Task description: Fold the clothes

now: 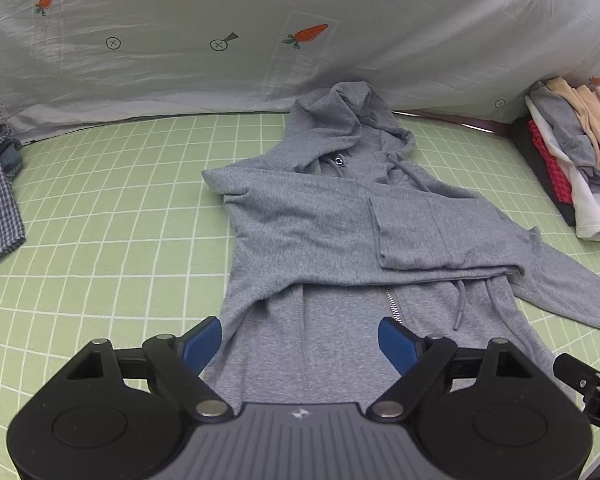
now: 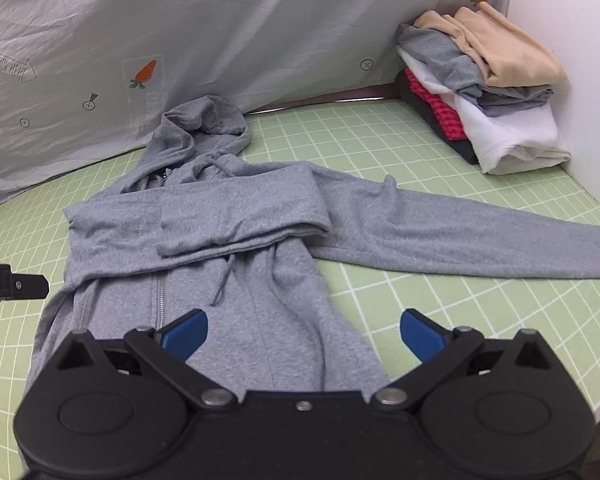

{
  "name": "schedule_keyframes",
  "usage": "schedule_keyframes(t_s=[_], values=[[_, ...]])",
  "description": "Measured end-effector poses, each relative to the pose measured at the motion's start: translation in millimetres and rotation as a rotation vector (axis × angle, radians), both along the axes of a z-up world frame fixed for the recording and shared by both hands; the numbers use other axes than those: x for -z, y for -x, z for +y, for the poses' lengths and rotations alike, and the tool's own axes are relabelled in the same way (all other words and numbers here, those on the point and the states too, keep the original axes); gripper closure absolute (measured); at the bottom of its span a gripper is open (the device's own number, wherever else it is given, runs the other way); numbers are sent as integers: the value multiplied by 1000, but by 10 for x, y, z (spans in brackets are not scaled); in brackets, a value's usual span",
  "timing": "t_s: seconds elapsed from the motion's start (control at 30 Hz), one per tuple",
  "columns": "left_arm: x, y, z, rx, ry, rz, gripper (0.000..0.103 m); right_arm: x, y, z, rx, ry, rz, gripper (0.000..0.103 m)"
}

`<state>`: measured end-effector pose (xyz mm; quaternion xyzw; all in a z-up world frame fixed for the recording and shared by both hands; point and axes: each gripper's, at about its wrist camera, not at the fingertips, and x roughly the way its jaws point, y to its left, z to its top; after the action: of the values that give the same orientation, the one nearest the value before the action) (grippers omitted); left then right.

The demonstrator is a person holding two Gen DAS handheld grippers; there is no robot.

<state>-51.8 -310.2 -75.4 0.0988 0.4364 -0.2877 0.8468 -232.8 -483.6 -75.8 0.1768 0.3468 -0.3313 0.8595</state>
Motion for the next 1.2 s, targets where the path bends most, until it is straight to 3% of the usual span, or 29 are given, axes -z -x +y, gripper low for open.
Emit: schedule_keyframes(t_s=[0.2, 0.57, 0.7, 0.93, 1.2], values=[[8, 114, -174, 5, 27, 14, 17, -80, 121, -175, 34, 36, -3, 0], [-34, 244, -844, -56, 13, -23, 25, -91, -27, -1185, -49, -7, -85, 0], [19, 80, -1101, -56, -15, 4, 37, -36, -143, -1554, -10, -57, -105, 0], [208, -346, -1398, -30, -38, 32, 41, 273, -345, -2025, 59, -124, -94, 0], [588, -791, -1744, 27, -78, 101, 43, 574, -499, -2275, 136, -160, 5, 0]])
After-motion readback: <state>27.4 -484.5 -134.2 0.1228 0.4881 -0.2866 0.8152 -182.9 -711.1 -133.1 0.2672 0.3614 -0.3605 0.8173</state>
